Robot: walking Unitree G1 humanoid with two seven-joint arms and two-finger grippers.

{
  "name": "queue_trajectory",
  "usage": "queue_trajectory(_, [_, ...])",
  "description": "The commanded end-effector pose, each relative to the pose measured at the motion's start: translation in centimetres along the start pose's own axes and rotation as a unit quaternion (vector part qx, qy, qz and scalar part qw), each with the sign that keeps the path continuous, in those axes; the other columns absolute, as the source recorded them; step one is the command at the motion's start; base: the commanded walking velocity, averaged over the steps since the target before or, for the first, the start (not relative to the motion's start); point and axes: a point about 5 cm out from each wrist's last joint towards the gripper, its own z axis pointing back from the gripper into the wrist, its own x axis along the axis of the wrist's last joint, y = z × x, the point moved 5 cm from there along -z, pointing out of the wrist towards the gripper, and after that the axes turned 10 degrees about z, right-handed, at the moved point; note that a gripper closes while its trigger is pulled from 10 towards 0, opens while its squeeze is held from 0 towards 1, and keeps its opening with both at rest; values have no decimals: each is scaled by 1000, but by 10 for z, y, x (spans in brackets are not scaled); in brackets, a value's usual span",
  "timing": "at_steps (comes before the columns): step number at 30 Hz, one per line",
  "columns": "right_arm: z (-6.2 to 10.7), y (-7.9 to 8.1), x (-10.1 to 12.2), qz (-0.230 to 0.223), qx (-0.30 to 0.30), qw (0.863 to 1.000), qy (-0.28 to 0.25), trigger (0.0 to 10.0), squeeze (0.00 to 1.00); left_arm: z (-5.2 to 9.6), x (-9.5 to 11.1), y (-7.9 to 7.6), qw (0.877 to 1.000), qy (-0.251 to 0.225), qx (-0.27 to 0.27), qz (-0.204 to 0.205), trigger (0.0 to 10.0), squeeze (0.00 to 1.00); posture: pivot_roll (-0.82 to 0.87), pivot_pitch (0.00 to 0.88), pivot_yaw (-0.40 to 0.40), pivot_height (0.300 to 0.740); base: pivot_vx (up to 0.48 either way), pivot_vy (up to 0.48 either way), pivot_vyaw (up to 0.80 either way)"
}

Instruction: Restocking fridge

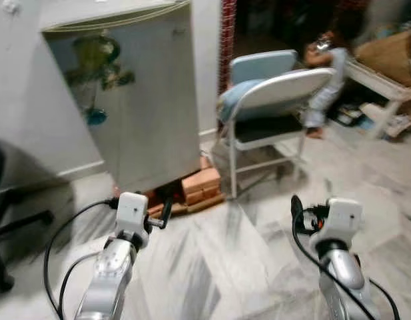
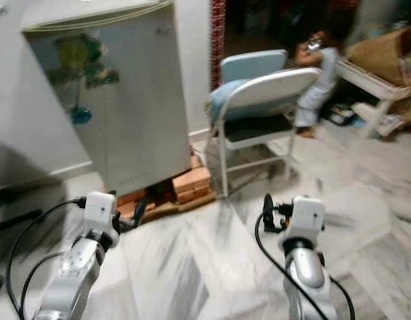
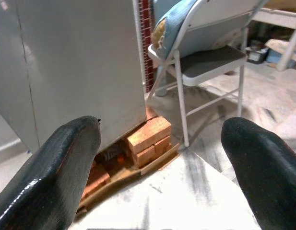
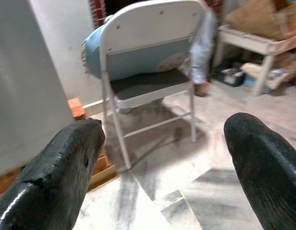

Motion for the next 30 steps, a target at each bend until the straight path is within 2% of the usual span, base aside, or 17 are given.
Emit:
queue_trajectory(1, [3,4,5,-5,2,1000,-9,10000,0,5,3,14,1000,-4,18,-10,10000,0,-62,9,58,740,0,480,-800])
queue_trajectory(9, [18,-9,-7,11,-7,1000,6,10000,0,16,-5,24,999,5,31,-15,10000,0,-66,5,56,740,0,480,-800])
queue_trajectory(19, [6,-2,5,5,3,1000,-10,10000,0,8,3,21,999,-7,34,-6,10000,0,-55,6,49,740,0,474,-635])
queue_trajectory(30, [4,3,4,6,16,1000,-9,10000,0,11,-1,23,999,-2,42,-7,10000,0,-43,6,39,740,0,479,0])
